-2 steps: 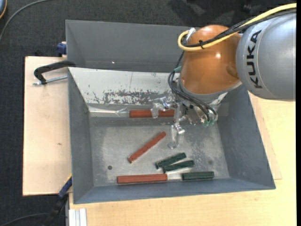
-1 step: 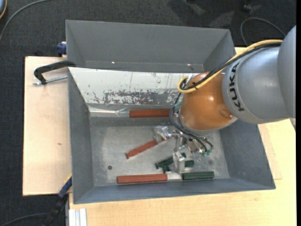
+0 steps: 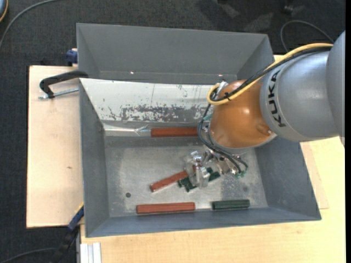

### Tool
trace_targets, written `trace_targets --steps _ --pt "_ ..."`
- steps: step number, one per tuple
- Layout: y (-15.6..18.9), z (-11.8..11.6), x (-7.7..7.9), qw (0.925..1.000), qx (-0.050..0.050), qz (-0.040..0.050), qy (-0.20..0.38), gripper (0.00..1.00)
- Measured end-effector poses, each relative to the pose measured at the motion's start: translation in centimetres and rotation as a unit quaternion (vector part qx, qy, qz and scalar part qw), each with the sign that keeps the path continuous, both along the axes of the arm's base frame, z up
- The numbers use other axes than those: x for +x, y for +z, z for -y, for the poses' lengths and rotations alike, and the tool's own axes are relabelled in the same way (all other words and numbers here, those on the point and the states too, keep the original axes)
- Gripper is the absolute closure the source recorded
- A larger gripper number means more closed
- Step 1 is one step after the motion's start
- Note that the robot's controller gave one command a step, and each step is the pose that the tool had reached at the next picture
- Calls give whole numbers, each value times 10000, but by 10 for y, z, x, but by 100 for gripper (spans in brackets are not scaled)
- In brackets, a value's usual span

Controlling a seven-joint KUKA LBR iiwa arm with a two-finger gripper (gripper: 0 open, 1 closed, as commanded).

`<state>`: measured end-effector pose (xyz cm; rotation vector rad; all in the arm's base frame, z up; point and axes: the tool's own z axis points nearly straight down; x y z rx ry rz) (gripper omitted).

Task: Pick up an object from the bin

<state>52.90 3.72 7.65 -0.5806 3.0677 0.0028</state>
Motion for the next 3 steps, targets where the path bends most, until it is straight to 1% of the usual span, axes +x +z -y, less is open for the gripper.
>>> trace_targets --steps 1,2,3 --pt "-5 1 -4 10000 -15 -65 3 0" --pt "-2 1 -2 10000 -8 -32 1 100" --pt "19 -61 5 9817 -29 -48 1905 100"
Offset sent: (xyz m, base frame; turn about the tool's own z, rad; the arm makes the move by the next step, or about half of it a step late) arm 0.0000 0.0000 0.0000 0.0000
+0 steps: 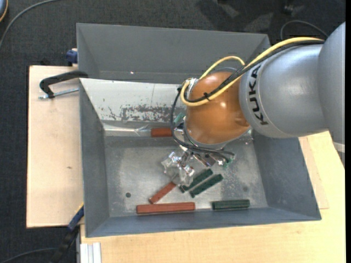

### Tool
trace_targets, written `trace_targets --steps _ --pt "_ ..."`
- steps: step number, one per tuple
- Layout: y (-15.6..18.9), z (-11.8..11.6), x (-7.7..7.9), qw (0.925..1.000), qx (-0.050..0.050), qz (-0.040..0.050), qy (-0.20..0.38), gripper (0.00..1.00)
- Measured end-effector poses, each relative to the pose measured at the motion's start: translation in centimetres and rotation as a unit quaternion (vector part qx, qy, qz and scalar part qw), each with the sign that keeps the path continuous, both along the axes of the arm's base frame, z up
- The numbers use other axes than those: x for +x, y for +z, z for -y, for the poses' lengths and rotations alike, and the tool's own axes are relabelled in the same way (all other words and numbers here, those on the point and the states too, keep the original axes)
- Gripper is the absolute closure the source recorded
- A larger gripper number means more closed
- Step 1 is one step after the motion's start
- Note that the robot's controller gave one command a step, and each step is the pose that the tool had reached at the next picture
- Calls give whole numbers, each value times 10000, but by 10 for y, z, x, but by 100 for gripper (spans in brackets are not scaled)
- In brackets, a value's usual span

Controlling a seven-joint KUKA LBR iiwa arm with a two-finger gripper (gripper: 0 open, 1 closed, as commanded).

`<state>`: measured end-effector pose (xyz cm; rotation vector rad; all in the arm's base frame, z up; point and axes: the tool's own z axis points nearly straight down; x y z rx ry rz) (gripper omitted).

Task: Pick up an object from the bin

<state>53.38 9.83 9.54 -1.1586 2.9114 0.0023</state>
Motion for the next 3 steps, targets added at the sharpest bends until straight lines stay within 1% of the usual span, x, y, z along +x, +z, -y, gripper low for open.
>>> trace_targets --steps 1,2,3 --pt "-1 1 0 10000 -4 -9 -13 0" --pt "-1 1 0 10000 -3 -11 -15 100" --pt "-1 1 0 10000 -3 -13 -16 0"
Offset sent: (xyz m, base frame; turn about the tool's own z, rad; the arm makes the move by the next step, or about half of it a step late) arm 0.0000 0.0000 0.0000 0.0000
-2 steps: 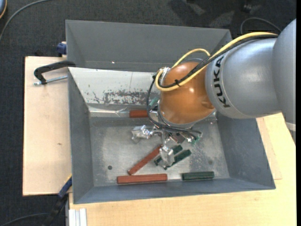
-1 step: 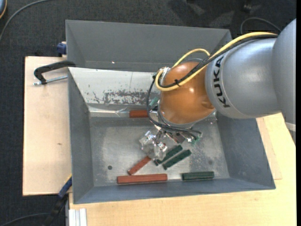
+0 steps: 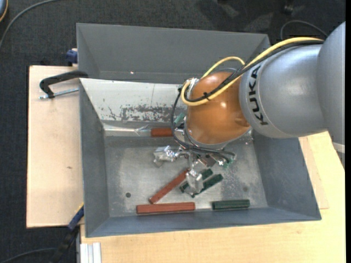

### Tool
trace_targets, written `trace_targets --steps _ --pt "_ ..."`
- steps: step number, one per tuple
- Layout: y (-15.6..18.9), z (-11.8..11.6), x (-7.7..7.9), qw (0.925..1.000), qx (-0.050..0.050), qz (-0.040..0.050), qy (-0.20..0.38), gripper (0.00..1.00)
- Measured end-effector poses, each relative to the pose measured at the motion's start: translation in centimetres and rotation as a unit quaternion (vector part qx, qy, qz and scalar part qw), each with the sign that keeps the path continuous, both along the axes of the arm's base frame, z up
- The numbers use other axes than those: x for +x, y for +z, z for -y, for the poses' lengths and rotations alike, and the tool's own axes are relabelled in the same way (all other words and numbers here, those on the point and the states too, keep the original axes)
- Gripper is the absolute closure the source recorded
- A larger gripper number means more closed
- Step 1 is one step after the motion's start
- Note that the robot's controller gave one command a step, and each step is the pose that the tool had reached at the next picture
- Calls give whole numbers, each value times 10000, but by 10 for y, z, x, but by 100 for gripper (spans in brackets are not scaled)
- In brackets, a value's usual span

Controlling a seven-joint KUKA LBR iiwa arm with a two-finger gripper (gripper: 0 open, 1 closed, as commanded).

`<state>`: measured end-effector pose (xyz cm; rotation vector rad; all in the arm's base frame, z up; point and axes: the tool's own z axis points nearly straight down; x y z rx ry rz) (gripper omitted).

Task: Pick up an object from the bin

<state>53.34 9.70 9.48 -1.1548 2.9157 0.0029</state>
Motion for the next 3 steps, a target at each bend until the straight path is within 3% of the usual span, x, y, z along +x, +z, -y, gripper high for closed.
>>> trace_targets --steps 1,2,3 --pt "0 0 0 10000 0 -1 0 100" --pt "104 -22 -11 9884 -6 38 1519 100" --pt "101 -21 -12 9885 -6 9 1511 0"
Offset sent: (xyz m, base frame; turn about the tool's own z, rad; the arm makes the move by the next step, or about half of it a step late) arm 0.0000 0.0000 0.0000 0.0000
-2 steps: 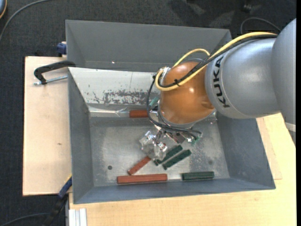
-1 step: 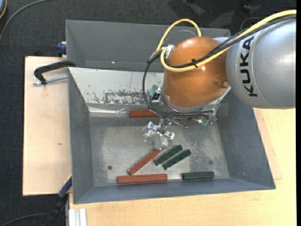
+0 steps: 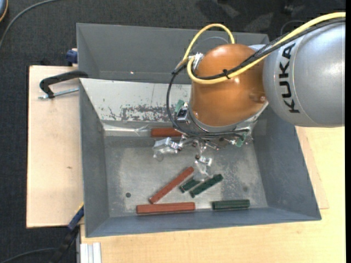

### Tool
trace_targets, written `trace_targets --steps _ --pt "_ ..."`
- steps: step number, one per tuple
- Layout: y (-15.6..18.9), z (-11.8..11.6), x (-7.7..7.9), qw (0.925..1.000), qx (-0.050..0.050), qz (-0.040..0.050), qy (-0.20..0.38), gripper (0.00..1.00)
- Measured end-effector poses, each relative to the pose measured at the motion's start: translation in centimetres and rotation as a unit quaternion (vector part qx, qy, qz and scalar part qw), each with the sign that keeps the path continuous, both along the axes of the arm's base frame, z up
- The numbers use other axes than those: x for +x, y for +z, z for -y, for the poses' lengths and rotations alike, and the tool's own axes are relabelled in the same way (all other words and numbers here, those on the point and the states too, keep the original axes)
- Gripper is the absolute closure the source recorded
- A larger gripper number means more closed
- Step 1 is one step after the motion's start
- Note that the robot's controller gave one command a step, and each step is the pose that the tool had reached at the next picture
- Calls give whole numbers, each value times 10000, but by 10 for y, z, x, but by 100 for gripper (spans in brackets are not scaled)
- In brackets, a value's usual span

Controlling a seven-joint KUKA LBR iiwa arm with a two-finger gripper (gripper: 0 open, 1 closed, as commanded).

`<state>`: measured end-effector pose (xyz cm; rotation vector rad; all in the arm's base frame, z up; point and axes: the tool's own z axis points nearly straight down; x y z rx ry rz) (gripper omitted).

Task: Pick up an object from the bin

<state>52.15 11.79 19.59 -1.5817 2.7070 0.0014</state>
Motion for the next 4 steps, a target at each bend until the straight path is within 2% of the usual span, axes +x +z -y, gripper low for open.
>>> trace_targets --steps 1,2,3,4 --pt "-1 -42 51 9993 19 18 -360 0" --pt "-51 -16 -23 9996 -18 -49 271 0" --pt "-126 20 -2 9907 -25 -42 1359 0" --pt "-125 19 0 9907 -14 -14 1359 100"
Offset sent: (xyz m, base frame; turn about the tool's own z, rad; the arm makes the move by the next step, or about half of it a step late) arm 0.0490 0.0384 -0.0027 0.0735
